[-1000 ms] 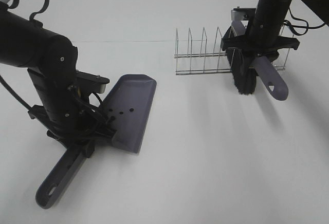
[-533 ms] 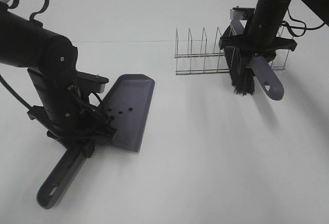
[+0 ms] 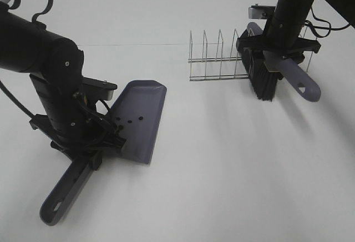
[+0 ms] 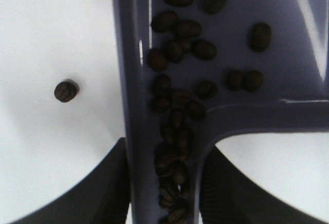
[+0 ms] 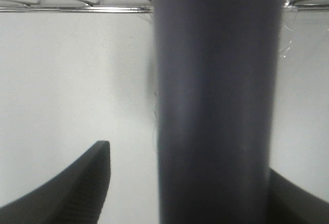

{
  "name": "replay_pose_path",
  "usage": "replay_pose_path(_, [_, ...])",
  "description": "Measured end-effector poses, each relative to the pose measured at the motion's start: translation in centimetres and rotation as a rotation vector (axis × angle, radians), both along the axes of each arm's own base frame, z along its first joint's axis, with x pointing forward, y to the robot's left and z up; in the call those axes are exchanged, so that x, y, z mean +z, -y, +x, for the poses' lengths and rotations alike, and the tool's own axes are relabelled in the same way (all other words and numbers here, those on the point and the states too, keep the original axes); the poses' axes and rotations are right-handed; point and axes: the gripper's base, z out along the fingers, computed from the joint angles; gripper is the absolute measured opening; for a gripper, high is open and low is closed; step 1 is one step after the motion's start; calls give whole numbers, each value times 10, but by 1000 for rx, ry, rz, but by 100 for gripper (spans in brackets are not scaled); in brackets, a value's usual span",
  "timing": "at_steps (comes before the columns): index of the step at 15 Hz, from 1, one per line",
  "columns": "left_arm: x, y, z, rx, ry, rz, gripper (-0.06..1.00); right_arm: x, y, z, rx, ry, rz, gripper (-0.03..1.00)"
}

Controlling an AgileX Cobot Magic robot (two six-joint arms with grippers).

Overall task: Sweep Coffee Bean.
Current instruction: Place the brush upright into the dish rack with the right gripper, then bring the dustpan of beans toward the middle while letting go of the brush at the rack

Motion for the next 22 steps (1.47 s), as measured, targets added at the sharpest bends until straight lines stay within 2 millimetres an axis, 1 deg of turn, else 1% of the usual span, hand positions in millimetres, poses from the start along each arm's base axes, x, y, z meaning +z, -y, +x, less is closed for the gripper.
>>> replay_pose_path(4, [0,0,0,37,-1,0,32,38,4,-3,12,85,-35,54])
replay_pose_path(7, [0,0,1,87,4,3,32,57,6,-5,16,126,-51,54])
replay_pose_path(9, [0,-4,4,122,20,-3,32,71,5,-8,12,153,-36,54])
replay_pose_path(11, [0,-19,14,183,31,-9,32,85,2,-11,3,178,3,54])
replay_pose_path(12, [0,-40,24,233,34,-3,32,95,-1,-14,-4,196,41,54])
replay_pose_path(14, [0,-49,28,251,34,-2,32,102,-2,-16,-7,208,60,54])
replay_pose_path(22, [0,-49,28,247,36,-3,32,102,-3,-16,-9,208,69,54])
